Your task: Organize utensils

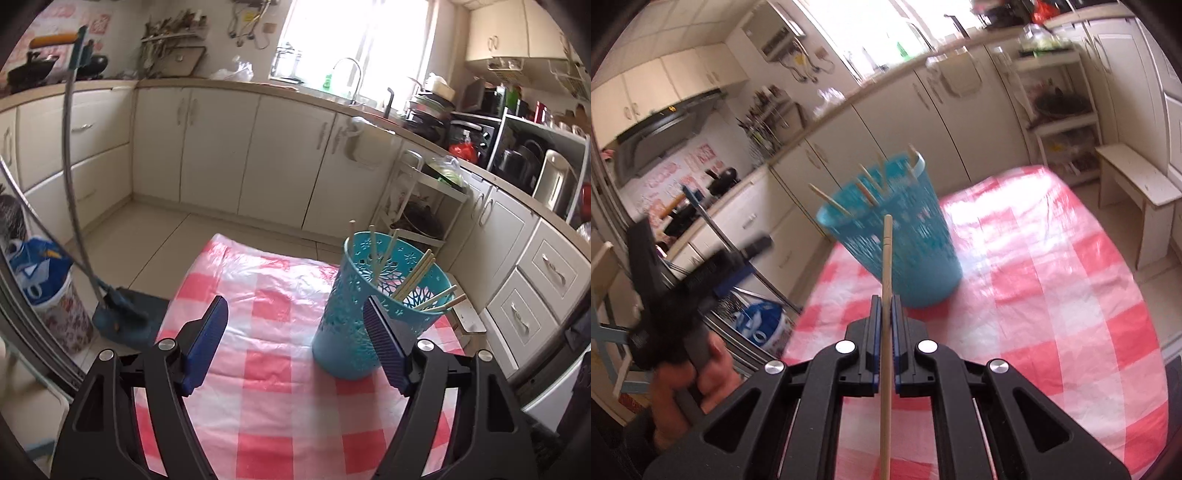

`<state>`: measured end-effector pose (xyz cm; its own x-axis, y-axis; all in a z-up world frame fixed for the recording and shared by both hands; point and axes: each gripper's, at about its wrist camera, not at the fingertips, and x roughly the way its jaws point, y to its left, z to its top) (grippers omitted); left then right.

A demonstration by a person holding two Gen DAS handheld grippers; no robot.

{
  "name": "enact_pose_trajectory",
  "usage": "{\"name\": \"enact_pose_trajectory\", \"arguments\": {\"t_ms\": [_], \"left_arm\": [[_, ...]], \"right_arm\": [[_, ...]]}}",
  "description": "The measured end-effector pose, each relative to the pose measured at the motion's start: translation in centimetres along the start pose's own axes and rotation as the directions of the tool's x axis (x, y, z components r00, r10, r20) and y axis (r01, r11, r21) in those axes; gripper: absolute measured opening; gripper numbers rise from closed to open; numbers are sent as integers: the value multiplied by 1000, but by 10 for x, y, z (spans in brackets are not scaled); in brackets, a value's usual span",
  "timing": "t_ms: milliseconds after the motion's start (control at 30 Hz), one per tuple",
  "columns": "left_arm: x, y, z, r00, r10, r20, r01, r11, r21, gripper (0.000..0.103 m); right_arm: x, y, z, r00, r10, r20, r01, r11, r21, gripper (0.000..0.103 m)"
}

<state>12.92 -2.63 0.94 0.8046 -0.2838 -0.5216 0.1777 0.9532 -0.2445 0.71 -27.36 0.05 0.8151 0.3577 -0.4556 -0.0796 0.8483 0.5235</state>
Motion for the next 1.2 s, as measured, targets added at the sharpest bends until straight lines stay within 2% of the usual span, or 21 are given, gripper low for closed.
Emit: {"name": "enact_pose_trajectory", "arguments": {"t_ms": [167, 267, 400, 500, 633, 800, 967, 1033, 1100, 1200], "left_arm": [[-2, 5, 1, 1000, 12, -8, -12, 1000, 9, 72], [-5, 2, 8, 1000, 14, 13, -14, 1000, 19, 72], [-7, 2, 12, 1000, 23, 19, -24, 999, 24, 73], [-5, 5, 13, 1000, 24, 0, -24, 1000, 19, 74], [-2, 7, 14, 999, 31, -22, -30, 1000, 8, 74], [-3, 2, 13, 999, 36, -31, -34, 999, 33, 76], [-5, -4, 9, 998, 45, -33, -43, 997, 57, 80], [-6, -6, 8, 998, 52, -34, -49, 997, 65, 82], [-7, -9, 7, 997, 62, -35, -59, 995, 78, 86], [-8, -14, 5, 996, 79, -35, -75, 992, 103, 90]], "right_arm": [[-3, 31, 49, 989, 50, 141, -46, 999, -27, 6], [10, 56, 91, 971, 67, 231, -51, 996, -76, 6], [40, 80, 131, 938, 35, 346, 11, 992, -129, 6], [66, 77, 138, 910, -72, 408, 130, 985, -115, 6], [102, 62, 125, 914, -199, 354, 239, 968, -73, 6], [107, 56, 96, 930, -222, 294, 267, 956, -123, 11], [90, 60, 76, 949, -187, 255, 235, 956, -176, 25], [73, 59, 66, 955, -174, 239, 223, 955, -195, 41], [53, 58, 55, 963, -170, 208, 213, 955, -204, 46], [31, 51, 40, 969, -205, 134, 228, 956, -184, 62]]}}
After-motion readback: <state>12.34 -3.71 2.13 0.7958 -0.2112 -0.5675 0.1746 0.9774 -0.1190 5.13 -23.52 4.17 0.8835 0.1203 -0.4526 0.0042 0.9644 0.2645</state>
